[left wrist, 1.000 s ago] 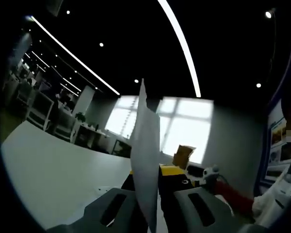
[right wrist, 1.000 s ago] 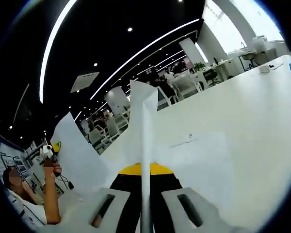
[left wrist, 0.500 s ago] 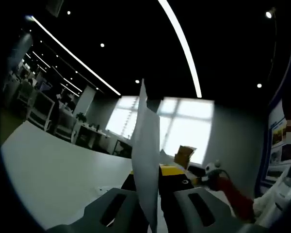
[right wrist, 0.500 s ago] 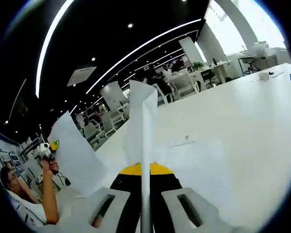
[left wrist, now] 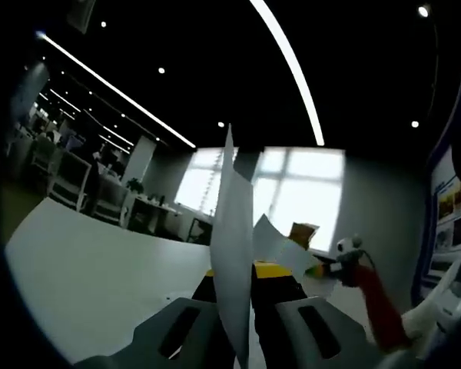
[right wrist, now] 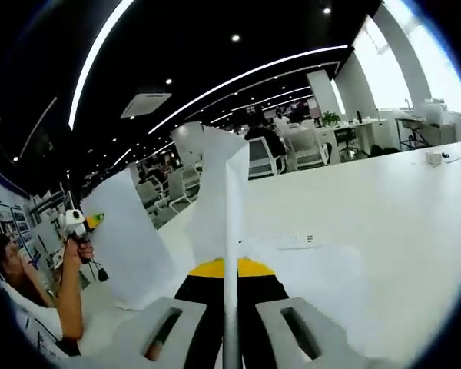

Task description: Organize the stack of printing papers by aligning and flattening the scattered papers on the table

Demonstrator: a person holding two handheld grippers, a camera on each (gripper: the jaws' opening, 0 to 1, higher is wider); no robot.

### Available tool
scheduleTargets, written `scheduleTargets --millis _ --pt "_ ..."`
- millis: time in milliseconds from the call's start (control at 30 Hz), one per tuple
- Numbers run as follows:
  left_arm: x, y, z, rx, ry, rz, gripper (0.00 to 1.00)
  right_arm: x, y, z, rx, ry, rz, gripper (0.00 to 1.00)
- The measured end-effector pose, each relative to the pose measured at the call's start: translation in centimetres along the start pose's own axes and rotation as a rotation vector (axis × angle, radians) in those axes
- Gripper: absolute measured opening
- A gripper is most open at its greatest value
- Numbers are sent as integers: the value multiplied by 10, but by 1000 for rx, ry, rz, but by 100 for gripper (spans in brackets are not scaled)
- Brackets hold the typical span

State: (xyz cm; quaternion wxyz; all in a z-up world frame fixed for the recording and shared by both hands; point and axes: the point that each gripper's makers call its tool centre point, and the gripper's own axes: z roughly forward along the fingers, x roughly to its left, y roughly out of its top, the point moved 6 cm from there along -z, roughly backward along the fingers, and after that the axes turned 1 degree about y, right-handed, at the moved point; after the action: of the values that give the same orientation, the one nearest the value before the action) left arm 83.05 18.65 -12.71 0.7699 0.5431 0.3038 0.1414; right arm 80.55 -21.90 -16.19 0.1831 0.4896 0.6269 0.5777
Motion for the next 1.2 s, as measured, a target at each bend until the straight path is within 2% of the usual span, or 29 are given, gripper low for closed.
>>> scheduleTargets --millis 100,133,233,400,467,767,1000,1200 --pt "2 -1 1 10 11 6 6 -4 -6 4 16 47 -3 0" --pt "2 -1 1 13 18 6 6 -9 -2 4 -11 29 49 0" --pt "2 -5 4 29 31 11 6 -11 -1 -2 -20 21 34 0" --pt "2 -5 5 36 41 15 6 -16 0 -9 -51 53 66 0" --pt "1 -5 4 36 38 14 6 -19 0 -10 -45 39 70 0" --pt "2 -1 4 17 37 -29 6 -1 5 -17 -83 62 53 0" --pt "7 -4 3 18 59 -53 6 0 8 -21 -96 50 42 0" --pt "9 -6 2 23 73 -74 6 6 11 -19 -110 81 40 0"
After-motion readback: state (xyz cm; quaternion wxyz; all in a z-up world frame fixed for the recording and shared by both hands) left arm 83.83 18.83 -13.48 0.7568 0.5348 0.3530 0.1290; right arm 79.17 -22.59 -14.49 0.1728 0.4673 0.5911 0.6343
